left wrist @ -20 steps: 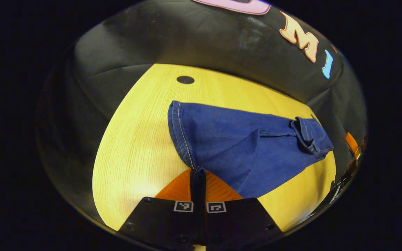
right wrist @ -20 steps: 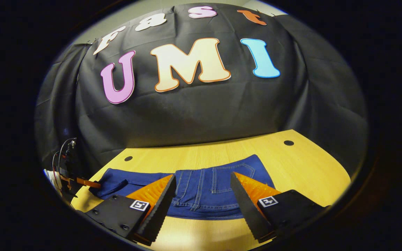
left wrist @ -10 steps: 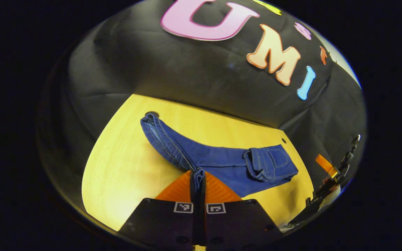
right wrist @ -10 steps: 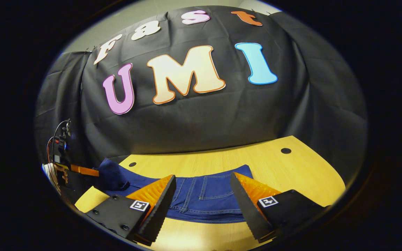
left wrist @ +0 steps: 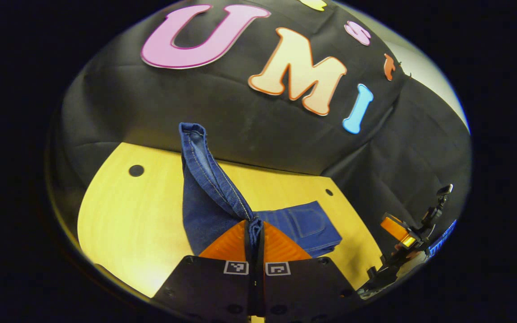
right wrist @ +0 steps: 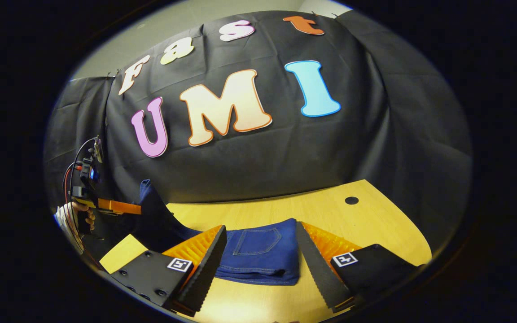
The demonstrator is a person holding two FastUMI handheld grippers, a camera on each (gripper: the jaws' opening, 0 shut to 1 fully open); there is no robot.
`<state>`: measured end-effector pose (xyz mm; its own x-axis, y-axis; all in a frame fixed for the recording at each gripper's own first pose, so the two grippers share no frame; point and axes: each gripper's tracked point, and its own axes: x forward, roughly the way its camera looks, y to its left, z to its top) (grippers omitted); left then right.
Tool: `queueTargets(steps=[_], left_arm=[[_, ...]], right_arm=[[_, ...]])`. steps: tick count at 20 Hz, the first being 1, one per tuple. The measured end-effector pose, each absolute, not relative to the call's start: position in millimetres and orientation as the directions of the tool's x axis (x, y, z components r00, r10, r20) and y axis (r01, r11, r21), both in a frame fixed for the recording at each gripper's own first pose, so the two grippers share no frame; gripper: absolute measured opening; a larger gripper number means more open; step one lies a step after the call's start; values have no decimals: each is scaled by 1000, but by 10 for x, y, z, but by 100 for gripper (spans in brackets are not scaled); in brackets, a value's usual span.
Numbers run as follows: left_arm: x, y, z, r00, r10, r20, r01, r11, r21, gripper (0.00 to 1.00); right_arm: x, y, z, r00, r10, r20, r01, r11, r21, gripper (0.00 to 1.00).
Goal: Grasp the waist and the cuffs of the jeans and fold them to make the two legs overlap; first hold the waist and fold one-third of the jeans toward the cuffs, then hold the cuffs and fold the remaining one-third in the same direction to finish folding.
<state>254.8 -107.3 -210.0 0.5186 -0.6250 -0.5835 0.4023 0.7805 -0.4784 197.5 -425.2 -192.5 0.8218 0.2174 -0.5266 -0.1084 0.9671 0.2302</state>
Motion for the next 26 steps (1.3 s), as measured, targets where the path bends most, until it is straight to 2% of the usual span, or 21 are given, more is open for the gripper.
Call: queueTargets(steps=[7,12,16,22,23,26], left_arm=[[2445,-2161,-2029,469,-699,-539,497,714,-493,0],[2372,-2810,-2261,420,-738,-528,544,670,-505,0],[2289,-3164,-2622,418,-715,-560,547,691,-473,0],[1972,-3382,-3195,439,-628,-642,549,753,-362,0],[1974,-3418,-3177,464,-622,-631,554,759,-342,5],[1906,-3316,-2847,559,-600,-573,571,779,-259,100]], right_arm=[[1867,-4965,-1814,837,172,-519,-60,973,224,97],[1746,-5394,-1818,837,128,-533,-27,981,193,97],[1683,-5615,-1831,832,118,-541,-19,983,184,97],[1671,-5653,-1882,823,175,-540,-89,979,181,97],[1680,-5636,-1879,823,182,-537,-97,978,183,97],[1674,-5439,-1681,842,219,-493,-127,969,214,97]])
